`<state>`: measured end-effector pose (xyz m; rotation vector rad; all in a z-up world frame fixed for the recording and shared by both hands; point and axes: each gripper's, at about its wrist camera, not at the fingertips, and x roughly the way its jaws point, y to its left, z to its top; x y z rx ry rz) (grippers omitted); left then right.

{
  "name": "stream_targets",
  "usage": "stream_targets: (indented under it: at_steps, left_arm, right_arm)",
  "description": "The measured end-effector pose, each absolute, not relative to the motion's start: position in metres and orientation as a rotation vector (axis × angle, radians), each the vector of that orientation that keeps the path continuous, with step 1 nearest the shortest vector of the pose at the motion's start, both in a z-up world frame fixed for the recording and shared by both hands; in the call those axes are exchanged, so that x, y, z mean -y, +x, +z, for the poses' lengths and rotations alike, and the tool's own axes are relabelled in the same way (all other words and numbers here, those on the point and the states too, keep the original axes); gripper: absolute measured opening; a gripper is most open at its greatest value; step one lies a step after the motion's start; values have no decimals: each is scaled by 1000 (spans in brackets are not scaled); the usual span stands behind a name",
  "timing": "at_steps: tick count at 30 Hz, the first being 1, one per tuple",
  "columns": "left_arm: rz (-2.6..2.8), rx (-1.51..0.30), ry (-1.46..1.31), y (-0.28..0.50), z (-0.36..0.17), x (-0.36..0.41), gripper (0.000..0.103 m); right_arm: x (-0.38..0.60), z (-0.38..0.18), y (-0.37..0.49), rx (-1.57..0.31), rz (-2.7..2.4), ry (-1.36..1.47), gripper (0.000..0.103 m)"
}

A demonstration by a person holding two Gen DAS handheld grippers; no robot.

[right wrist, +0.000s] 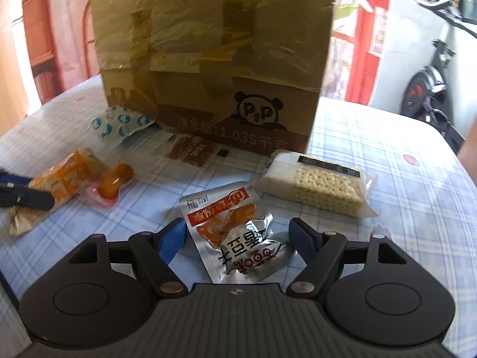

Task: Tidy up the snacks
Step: 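Close the right gripper on the silver sausage packet while the left holds the bread roll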

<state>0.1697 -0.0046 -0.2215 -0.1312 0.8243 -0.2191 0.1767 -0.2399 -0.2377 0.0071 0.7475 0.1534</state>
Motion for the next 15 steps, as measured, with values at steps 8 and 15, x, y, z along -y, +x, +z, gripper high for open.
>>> stream_targets:
  at_steps: [8, 15]
  left_arm:
    - [-222, -817, -104, 168, -222, 8, 48]
    - [-220, -815, -138, 168, -222, 2, 44]
  right_arm:
    - [235, -237, 169, -709, 149, 8, 60]
    - [234, -238, 166, -701, 143, 17, 60]
